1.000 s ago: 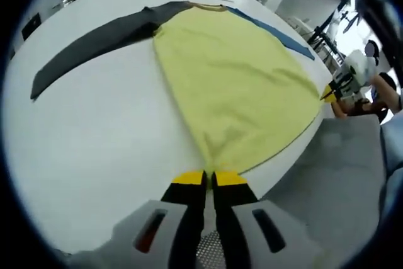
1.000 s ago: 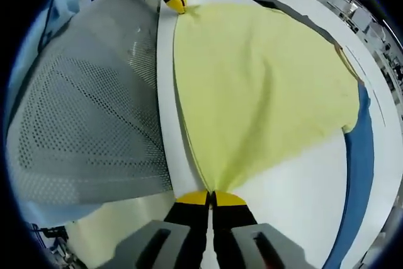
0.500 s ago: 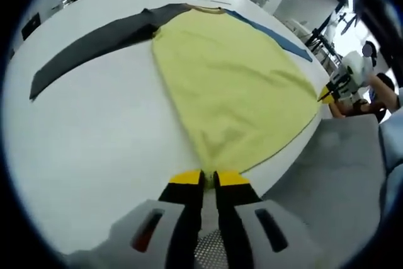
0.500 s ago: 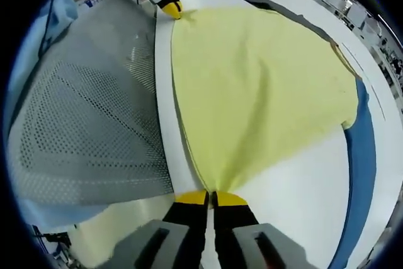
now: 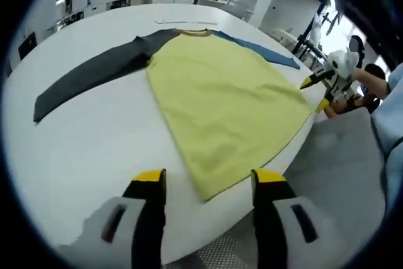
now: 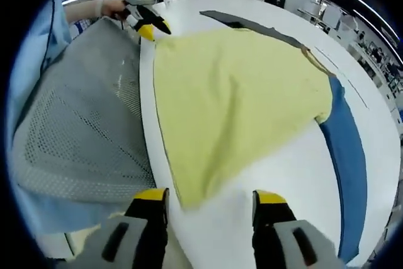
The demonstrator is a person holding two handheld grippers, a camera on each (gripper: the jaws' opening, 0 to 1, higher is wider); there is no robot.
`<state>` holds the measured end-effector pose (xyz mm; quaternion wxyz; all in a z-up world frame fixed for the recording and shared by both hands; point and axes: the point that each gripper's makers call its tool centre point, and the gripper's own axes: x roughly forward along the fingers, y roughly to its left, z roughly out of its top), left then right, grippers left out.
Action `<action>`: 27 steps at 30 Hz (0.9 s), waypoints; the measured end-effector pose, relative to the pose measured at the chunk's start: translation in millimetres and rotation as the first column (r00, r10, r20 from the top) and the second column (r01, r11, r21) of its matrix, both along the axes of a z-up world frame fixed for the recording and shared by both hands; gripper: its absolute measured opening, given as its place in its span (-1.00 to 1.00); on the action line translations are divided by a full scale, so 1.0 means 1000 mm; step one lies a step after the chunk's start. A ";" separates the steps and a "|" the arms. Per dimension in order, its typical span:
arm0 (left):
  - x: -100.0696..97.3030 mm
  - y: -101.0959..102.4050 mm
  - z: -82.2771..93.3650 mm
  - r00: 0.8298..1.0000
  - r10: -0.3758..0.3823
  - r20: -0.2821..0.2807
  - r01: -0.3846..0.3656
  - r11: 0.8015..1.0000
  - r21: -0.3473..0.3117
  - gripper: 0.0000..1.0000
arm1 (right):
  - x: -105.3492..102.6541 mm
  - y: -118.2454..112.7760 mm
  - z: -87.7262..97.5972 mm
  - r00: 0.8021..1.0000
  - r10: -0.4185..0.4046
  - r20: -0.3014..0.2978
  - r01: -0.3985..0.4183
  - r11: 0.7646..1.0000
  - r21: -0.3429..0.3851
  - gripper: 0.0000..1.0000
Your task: Fold the garment on the visible template until the final outline fits inside the template.
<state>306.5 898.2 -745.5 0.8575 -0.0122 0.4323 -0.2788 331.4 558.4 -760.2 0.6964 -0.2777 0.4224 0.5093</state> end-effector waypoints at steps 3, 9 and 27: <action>0.007 -0.001 0.006 0.999 0.023 0.029 -0.022 0.999 -0.035 0.36 | 0.008 0.000 0.005 0.999 -0.040 0.020 0.039 0.998 0.048 0.32; 0.015 -0.005 0.016 0.998 0.035 0.061 -0.030 0.997 -0.074 0.56 | 0.033 -0.014 0.012 0.983 -0.183 0.036 0.177 0.976 0.126 0.38; 0.026 -0.001 0.024 0.993 0.082 0.079 -0.073 0.991 -0.116 0.54 | 0.172 -0.161 0.054 0.659 -0.726 0.199 0.666 0.685 0.294 0.11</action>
